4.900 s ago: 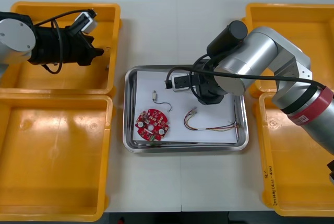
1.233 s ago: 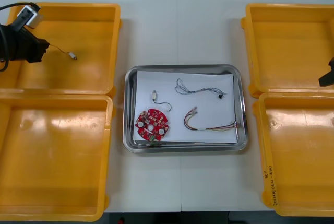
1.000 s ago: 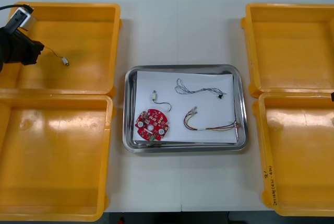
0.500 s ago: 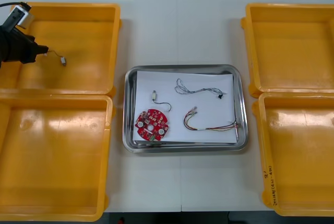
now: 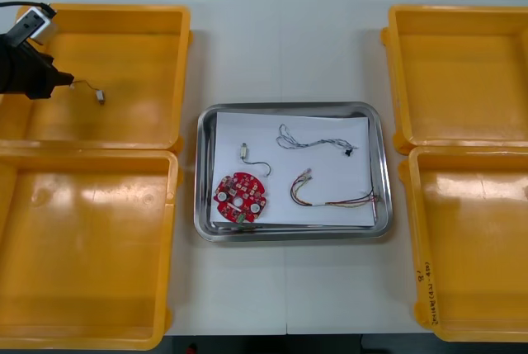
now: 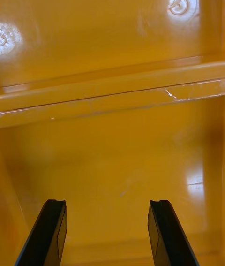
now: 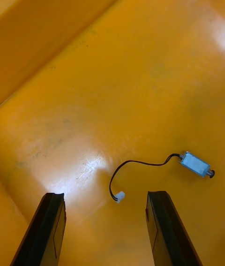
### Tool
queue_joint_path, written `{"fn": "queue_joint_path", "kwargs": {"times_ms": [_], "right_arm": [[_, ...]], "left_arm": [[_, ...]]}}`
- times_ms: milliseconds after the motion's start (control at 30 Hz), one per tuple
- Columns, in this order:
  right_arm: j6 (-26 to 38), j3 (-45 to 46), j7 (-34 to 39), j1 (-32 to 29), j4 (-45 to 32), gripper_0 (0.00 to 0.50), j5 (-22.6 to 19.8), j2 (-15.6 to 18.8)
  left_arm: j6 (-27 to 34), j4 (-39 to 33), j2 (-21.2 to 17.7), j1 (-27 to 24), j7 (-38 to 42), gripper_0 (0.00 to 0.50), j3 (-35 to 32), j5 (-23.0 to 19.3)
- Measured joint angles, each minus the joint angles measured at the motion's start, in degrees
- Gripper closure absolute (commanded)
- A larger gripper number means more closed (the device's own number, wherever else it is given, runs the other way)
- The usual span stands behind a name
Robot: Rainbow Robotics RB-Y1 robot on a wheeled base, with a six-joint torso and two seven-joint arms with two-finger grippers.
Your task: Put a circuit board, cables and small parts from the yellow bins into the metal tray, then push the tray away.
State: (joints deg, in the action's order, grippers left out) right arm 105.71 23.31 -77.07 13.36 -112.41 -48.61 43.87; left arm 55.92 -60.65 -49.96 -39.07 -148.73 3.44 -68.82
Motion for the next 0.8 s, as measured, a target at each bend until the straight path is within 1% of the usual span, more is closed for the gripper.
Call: {"fn": "queue_joint_path", "kwargs": {"times_ms": [100,267,367,433,567,700,800], "right_arm": [[-1.1,0.0,-0.9,-0.2,0.0,0.0,0.1,-0.4],[-3.2,-0.1,-0.9,-1.0,0.0,0.0,0.5,-0.4],[-3.6,-0.2,-0.9,-1.2,0.0,0.0,0.9,-0.4],[-3.6,-0.3,-0.9,-1.3,0.0,0.0,1.0,-0.4],[-3.6,-0.4,-1.1,-1.5,0.0,0.0,1.1,-0.4],[-3.6,-0.6,-2.7,-1.6,0.0,0.0,1.2,-0.4],[-3.6,-0.8,-4.5,-2.0,0.0,0.0,1.2,-0.4]], "left_arm": [[2.7,-2.4,0.0,0.0,5.4,0.0,-1.0,2.8],[7.5,-6.7,0.0,0.0,21.9,0.0,-2.3,7.6],[10.2,-9.4,0.2,0.0,29.6,0.0,-3.4,11.3],[11.9,-11.3,0.6,0.0,31.4,0.0,-4.3,14.0],[14.8,-14.2,1.9,0.0,31.4,0.0,-5.7,18.2],[18.3,-16.8,4.4,0.0,31.7,0.0,-7.1,22.8],[21.4,-18.7,6.8,0.0,34.8,0.0,-8.4,27.0]]}}
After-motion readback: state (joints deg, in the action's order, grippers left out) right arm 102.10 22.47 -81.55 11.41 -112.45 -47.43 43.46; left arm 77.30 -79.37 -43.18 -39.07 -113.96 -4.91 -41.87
